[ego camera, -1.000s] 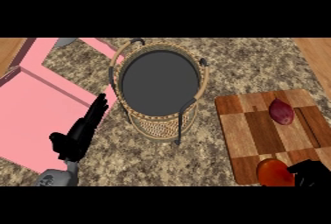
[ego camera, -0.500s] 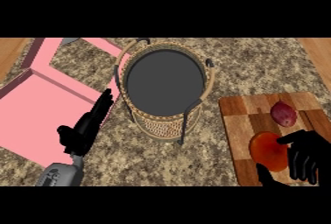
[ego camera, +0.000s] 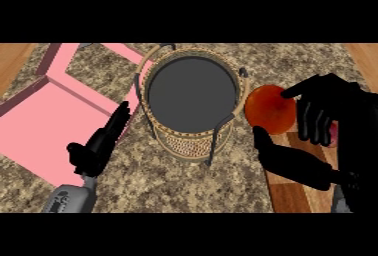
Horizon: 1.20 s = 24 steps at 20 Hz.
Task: Pick the tomato from the cutting board and place it in the tiered basket
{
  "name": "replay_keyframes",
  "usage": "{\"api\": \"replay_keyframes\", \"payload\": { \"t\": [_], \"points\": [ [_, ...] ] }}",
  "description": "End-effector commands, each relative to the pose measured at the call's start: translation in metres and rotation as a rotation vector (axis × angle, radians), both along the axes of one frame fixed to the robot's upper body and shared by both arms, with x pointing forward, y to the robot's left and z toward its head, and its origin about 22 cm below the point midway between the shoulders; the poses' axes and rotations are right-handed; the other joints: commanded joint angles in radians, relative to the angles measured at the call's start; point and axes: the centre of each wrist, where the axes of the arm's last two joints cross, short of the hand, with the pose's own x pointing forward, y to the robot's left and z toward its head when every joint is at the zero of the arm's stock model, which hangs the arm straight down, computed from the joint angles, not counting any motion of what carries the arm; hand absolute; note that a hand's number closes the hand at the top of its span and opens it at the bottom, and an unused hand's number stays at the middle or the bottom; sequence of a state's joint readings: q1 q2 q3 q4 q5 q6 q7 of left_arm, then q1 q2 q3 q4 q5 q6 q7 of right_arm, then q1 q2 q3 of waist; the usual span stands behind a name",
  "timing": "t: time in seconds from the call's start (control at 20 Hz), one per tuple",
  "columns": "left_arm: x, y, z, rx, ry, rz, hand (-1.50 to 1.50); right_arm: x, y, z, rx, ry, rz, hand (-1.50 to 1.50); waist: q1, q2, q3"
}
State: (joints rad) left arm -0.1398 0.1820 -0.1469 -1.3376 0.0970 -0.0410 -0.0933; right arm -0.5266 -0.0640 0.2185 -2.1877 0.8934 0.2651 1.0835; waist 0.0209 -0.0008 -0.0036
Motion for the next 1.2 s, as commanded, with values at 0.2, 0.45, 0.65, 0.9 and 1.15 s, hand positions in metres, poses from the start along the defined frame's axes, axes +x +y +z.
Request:
{"api": "replay_keyframes", "payload": {
  "t": [0.2, 0.45, 0.65, 0.9, 1.15],
  "points": [
    [-0.002, -0.012, -0.003, -0.018, -0.001, -0.014, 0.0, 0.062, 0.057, 0.049, 0.013, 0.139, -0.024, 1.5, 0.003, 0.002, 0.002],
    [-0.002, -0.022, -0.007, -0.012, 0.0, -0.025, 0.0, 0.109, 0.081, 0.05, 0.0, 0.2, 0.003, 1.5, 0.009, 0.006, 0.002],
    [-0.016, 0.0, -0.006, 0.01, -0.003, -0.004, 0.0, 0.135, 0.087, 0.03, 0.026, 0.217, 0.025, 1.5, 0.005, 0.003, 0.003],
    [0.01, -0.015, 0.005, -0.012, -0.002, -0.018, 0.0, 0.148, 0.12, 0.012, 0.068, 0.217, 0.058, 1.5, 0.004, 0.005, 0.003],
    [0.013, 0.002, 0.015, -0.007, -0.011, 0.007, 0.0, 0.161, 0.126, -0.007, 0.172, 0.249, 0.085, 1.5, 0.012, 0.005, 0.003]
  ]
}}
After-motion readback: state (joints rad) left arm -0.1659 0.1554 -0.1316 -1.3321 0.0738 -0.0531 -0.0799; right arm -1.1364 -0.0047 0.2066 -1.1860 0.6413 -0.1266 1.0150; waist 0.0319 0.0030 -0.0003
